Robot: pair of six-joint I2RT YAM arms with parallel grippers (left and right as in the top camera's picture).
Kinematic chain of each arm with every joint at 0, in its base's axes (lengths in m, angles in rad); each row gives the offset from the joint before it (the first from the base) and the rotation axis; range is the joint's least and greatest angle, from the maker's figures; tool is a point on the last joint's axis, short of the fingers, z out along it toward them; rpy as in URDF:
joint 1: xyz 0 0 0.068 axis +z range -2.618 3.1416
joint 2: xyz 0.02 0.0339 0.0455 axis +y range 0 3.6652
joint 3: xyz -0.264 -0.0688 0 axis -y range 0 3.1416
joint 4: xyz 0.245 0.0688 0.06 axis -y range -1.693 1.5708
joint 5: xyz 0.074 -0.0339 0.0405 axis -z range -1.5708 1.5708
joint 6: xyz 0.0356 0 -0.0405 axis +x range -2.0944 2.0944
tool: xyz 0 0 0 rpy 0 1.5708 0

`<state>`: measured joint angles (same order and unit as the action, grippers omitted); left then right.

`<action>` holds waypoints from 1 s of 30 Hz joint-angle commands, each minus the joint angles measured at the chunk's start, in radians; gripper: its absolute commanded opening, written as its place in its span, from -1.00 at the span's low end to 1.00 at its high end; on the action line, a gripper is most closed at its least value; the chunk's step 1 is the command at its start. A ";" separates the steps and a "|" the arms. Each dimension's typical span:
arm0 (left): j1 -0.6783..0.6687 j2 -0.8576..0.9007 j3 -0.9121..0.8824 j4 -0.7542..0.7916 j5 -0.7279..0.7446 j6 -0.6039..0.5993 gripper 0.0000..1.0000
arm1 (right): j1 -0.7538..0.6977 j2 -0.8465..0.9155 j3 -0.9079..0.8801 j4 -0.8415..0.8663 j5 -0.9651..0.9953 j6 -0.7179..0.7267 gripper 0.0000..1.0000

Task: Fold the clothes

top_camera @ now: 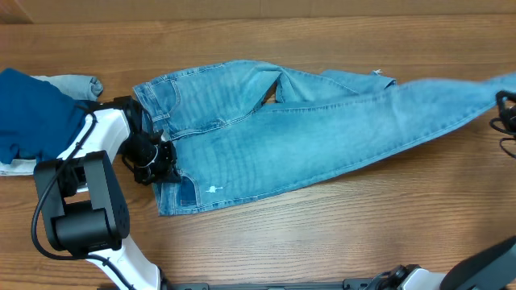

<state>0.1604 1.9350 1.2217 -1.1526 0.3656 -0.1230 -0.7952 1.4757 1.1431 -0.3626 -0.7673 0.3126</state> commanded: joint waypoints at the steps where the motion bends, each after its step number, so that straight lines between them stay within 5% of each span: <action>1: -0.005 -0.018 -0.008 -0.003 0.002 0.018 -0.89 | -0.003 0.009 0.001 -0.173 0.182 -0.029 -0.92; 2: -0.005 -0.018 -0.008 -0.002 0.002 0.018 -0.88 | -0.003 0.010 -0.002 -0.214 0.241 -0.029 -0.91; 4: -0.005 -0.018 -0.008 -0.003 0.002 0.018 -0.88 | -0.003 0.010 -0.011 -0.294 0.440 0.025 -0.53; 5: -0.005 -0.018 -0.008 -0.007 0.002 0.018 -0.88 | -0.003 0.010 -0.011 -0.300 0.465 0.056 -0.27; 8: -0.005 -0.018 -0.008 -0.018 0.000 0.053 -0.83 | 0.000 0.008 -0.008 -0.297 0.431 0.081 -0.04; 14: -0.027 -0.019 0.001 0.050 0.080 0.110 -0.88 | 0.112 0.006 -0.004 -0.322 0.323 -0.008 -0.03; 18: -0.220 -0.019 0.001 0.143 0.103 0.235 -0.92 | 0.327 0.006 -0.005 -0.325 0.484 -0.011 0.32; 23: -0.357 -0.018 0.000 0.243 0.027 0.216 -0.81 | 0.231 0.037 -0.005 -0.335 0.520 0.088 0.42; 30: -0.370 -0.011 -0.072 0.349 -0.055 0.047 -0.92 | 0.152 0.256 -0.005 -0.311 0.483 0.140 0.47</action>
<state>-0.2092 1.9350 1.2011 -0.8318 0.3355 0.0113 -0.6285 1.6920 1.1309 -0.6930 -0.2596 0.4263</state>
